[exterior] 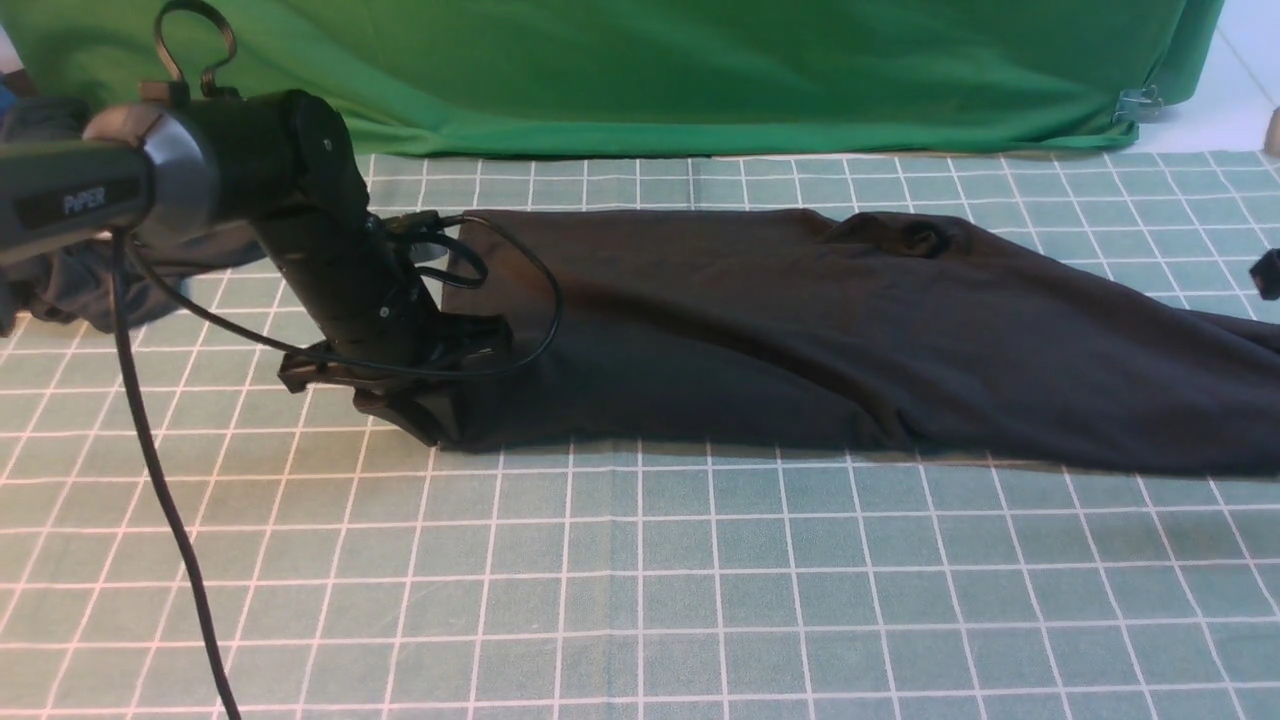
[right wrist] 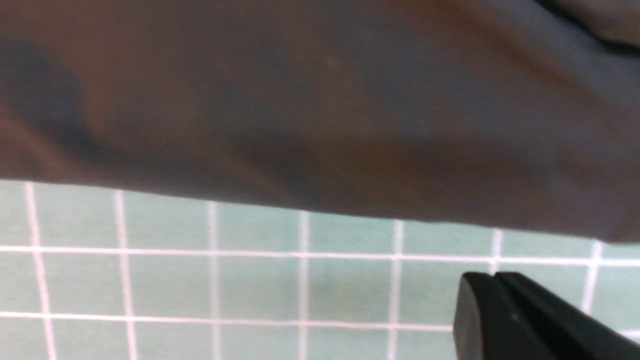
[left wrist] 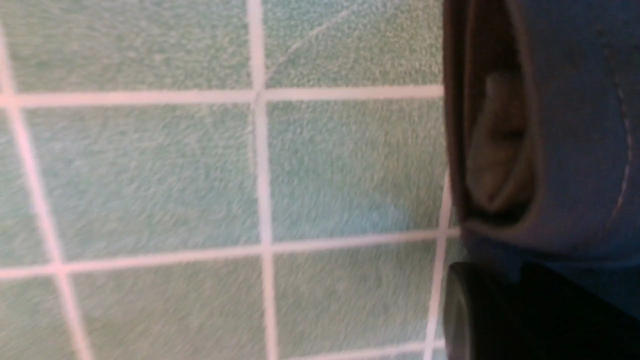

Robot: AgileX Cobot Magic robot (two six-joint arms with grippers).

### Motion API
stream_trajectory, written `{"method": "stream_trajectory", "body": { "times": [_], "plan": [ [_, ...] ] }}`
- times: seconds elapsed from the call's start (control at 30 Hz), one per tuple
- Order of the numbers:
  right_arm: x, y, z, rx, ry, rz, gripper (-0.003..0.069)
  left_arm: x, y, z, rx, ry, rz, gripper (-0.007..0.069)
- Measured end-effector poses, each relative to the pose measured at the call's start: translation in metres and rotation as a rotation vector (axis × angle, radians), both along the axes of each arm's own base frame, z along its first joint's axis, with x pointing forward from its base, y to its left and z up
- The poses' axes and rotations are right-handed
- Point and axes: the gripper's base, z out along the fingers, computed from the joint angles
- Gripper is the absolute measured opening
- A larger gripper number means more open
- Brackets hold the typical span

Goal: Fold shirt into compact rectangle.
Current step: 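Pull the folded dark garment lengthwise by its ends to straighten it flat on the table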

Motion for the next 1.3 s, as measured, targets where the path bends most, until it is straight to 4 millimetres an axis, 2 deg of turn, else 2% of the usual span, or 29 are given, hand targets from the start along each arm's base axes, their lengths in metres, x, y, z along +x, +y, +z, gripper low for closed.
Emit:
{"method": "stream_trajectory", "body": {
  "times": [0.03, 0.1, 0.2, 0.3, 0.4, 0.43, 0.5, 0.53, 0.6, 0.77, 0.87, 0.93, 1.0, 1.03, 1.07, 1.1, 1.13, 1.2, 1.3],
  "plan": [
    [0.0, -0.001, 0.0, 0.0, 0.0, -0.003, 0.0016, 0.0, 0.001, 0.0, 0.002, -0.001, -0.001, 0.0036],
    [-0.002, -0.017, 0.0, -0.007, -0.005, -0.045, 0.0025, -0.004, 0.008, 0.011, 0.036, -0.002, -0.028, 0.0018],
    [-0.004, -0.032, 0.0, -0.017, -0.022, -0.091, 0.0059, -0.007, 0.014, 0.017, 0.075, -0.001, -0.049, 0.0016],
    [-0.002, -0.041, -0.008, -0.02, -0.012, -0.112, 0.0156, -0.006, 0.017, 0.016, 0.088, 0.002, -0.057, 0.0016],
    [0.003, -0.044, -0.025, -0.015, 0.031, -0.115, 0.0281, -0.006, 0.018, 0.015, 0.103, 0.002, -0.064, 0.0016],
    [0.003, -0.044, -0.025, -0.015, 0.03, -0.116, 0.0291, -0.006, 0.019, 0.015, 0.106, 0.001, -0.065, 0.0016],
    [0.01, -0.046, -0.044, -0.009, 0.062, -0.121, 0.0408, -0.006, 0.02, 0.015, 0.117, -0.004, -0.07, 0.0016],
    [0.011, -0.047, -0.047, -0.008, 0.064, -0.122, 0.0416, -0.006, 0.02, 0.015, 0.117, -0.005, -0.07, 0.0016],
    [0.016, -0.049, -0.061, -0.009, 0.074, -0.126, 0.049, -0.006, 0.02, 0.015, 0.12, -0.005, -0.072, 0.0016],
    [0.023, -0.051, -0.085, -0.001, 0.1, -0.149, 0.0532, -0.005, 0.02, 0.015, 0.122, -0.015, -0.071, 0.0016],
    [0.025, -0.051, -0.093, 0.011, 0.108, -0.16, 0.0524, -0.005, 0.02, 0.015, 0.122, -0.016, -0.071, 0.0016],
    [0.027, -0.049, -0.098, 0.014, 0.104, -0.161, 0.0462, -0.005, 0.02, 0.015, 0.122, -0.016, -0.071, 0.0016],
    [0.03, -0.046, -0.1, 0.017, 0.098, -0.156, 0.0372, -0.004, 0.02, 0.015, 0.122, -0.02, -0.07, 0.0016],
    [0.031, -0.043, -0.1, 0.016, 0.091, -0.146, 0.0291, -0.004, 0.02, 0.015, 0.124, -0.026, -0.07, 0.0016],
    [0.031, -0.042, -0.1, 0.017, 0.091, -0.145, 0.0262, -0.004, 0.02, 0.015, 0.124, -0.026, -0.07, 0.0016],
    [0.033, -0.039, -0.1, 0.014, 0.083, -0.126, 0.0142, -0.003, 0.02, 0.015, 0.124, -0.033, -0.069, 0.0016],
    [0.033, -0.037, -0.1, 0.013, 0.08, -0.117, 0.0092, -0.003, 0.02, 0.015, 0.124, -0.034, -0.069, 0.0016],
    [0.033, -0.037, -0.099, 0.009, 0.078, -0.113, 0.0047, -0.005, 0.02, 0.016, 0.124, -0.019, -0.072, 0.0016],
    [0.031, -0.043, -0.096, -0.002, 0.073, -0.127, 0.0034, -0.009, 0.02, 0.02, 0.123, 0.003, -0.075, 0.0016]
  ]
}}
